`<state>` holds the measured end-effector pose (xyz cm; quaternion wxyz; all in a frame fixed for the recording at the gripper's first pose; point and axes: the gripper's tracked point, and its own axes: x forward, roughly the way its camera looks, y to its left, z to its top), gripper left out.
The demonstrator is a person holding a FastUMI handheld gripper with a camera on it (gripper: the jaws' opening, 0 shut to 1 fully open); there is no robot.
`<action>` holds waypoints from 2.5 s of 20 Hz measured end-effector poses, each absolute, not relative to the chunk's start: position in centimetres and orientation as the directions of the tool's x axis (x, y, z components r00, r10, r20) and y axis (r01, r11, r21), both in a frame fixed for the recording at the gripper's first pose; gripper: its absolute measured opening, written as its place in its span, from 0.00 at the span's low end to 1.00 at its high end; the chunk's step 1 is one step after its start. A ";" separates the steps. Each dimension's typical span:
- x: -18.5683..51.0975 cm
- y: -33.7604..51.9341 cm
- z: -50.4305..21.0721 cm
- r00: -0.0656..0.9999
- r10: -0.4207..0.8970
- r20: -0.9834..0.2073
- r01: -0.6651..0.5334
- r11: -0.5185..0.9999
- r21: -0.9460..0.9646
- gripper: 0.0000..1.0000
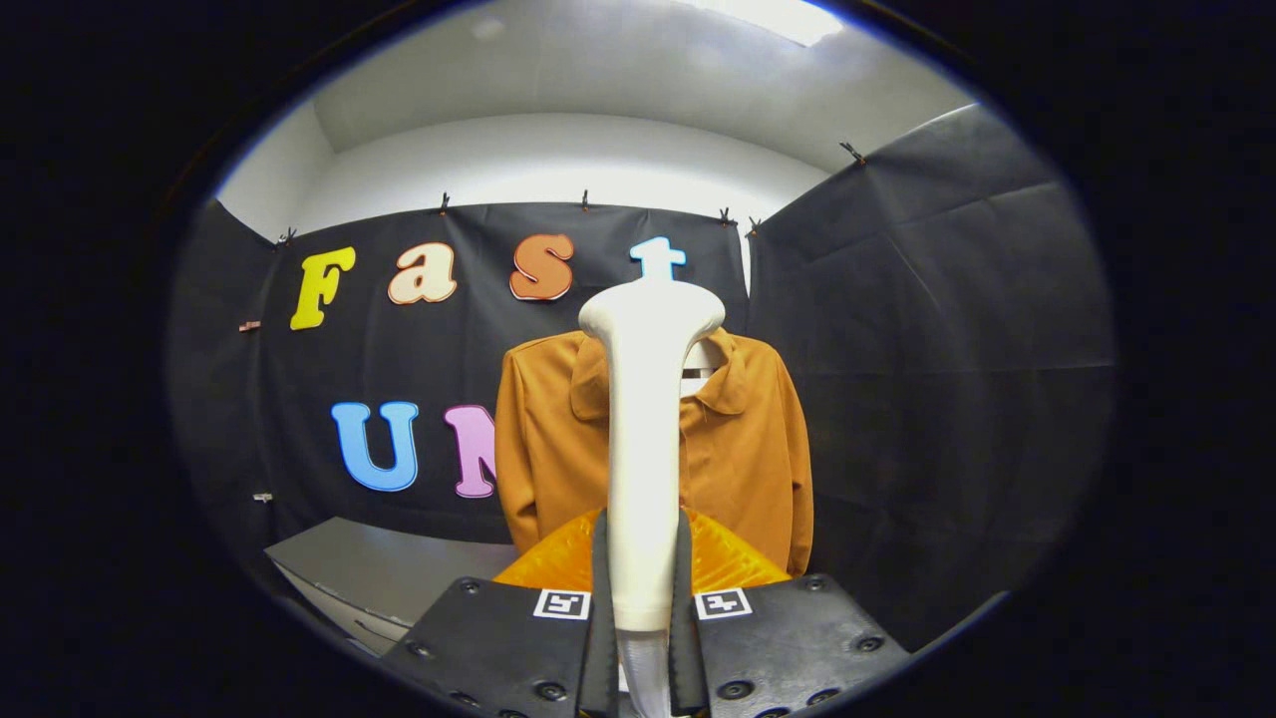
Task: Iron the clothes twice with a garment steamer, once on the left side and once on the right side.
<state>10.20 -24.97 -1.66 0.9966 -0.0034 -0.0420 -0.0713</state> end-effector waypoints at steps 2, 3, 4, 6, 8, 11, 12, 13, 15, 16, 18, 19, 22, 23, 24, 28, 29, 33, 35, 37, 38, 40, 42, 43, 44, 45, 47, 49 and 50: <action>10.9 -26.7 -1.2 0.981 -0.169 0.094 0.169 0.986 0.016 0.23; 11.1 -27.7 -1.3 0.979 -0.181 0.098 0.179 0.983 0.028 0.23; 11.5 -28.6 -1.6 0.977 -0.189 0.094 0.187 0.982 0.034 0.23; 12.8 -30.2 -2.6 0.976 -0.203 0.079 0.200 0.979 0.039 0.23; 14.5 -31.5 -3.9 0.976 -0.210 0.057 0.207 0.977 0.043 0.23; 16.4 -33.0 -6.5 0.982 -0.191 0.012 0.190 0.980 0.063 0.23; 17.0 -33.4 -7.3 0.982 -0.188 -0.001 0.188 0.980 0.066 0.23; 17.7 -33.9 -8.2 0.982 -0.187 -0.011 0.187 0.980 0.068 0.23; 18.9 -34.6 -10.1 0.983 -0.179 -0.042 0.182 0.980 0.081 0.23; 19.3 -34.9 -11.2 0.982 -0.176 -0.065 0.181 0.979 0.091 0.23; 20.0 -35.5 -13.1 0.979 -0.176 -0.099 0.185 0.978 0.100 0.24; 20.0 -35.7 -14.0 0.978 -0.172 -0.115 0.184 0.978 0.102 0.24; 19.8 -35.5 -16.2 0.976 -0.160 -0.146 0.176 0.979 0.106 0.24; 19.6 -35.5 -16.9 0.974 -0.158 -0.161 0.175 0.979 0.101 0.24; 19.4 -35.5 -17.7 0.971 -0.158 -0.177 0.177 0.980 0.093 0.24; 18.4 -35.8 -20.2 0.960 -0.169 -0.223 0.190 0.979 0.072 0.24; 18.0 -35.7 -21.1 0.956 -0.172 -0.238 0.193 0.979 0.067 0.24; 16.5 -35.9 -25.0 0.931 -0.190 -0.312 0.217 0.975 0.053 0.24; 15.7 -35.8 -26.7 0.917 -0.198 -0.347 0.231 0.971 0.056 0.24; 15.0 -35.6 -28.3 0.904 -0.200 -0.379 0.239 0.969 0.059 0.24; 14.6 -35.6 -29.1 0.895 -0.203 -0.397 0.245 0.968 0.056 0.24; 13.6 -35.9 -30.6 0.873 -0.221 -0.435 0.266 0.963 0.044 0.24; 12.6 -36.3 -32.0 0.848 -0.241 -0.471 0.289 0.957 0.031 0.24; 12.0 -36.3 -32.6 0.840 -0.243 -0.485 0.295 0.955 0.033 0.24; 11.4 -36.2 -33.0 0.835 -0.240 -0.495 0.299 0.953 0.041 0.24; 10.9 -36.0 -33.3 0.833 -0.237 -0.500 0.300 0.953 0.048 0.24; 9.7 -35.6 -33.8 0.830 -0.236 -0.505 0.298 0.953 0.045 0.24; 8.6 -35.0 -33.9 0.835 -0.232 -0.500 0.292 0.955 0.045 0.24; 8.2 -34.6 -33.6 0.840 -0.228 -0.493 0.290 0.956 0.052 0.24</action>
